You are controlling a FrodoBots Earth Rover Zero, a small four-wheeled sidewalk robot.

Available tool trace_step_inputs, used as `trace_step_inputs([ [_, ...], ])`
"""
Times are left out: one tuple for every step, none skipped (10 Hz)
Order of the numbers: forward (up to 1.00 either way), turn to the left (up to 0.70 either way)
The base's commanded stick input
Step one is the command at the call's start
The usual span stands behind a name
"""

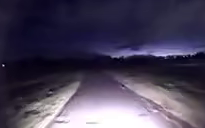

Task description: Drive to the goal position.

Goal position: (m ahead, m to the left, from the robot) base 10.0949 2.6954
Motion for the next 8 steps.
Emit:
trace_step_inputs([
  [0.85,0.00],
  [0.85,0.00],
  [0.85,0.00],
  [0.85,0.00],
  [0.85,0.00],
  [0.85,0.00],
  [0.85,0.00],
  [0.85,0.00],
])
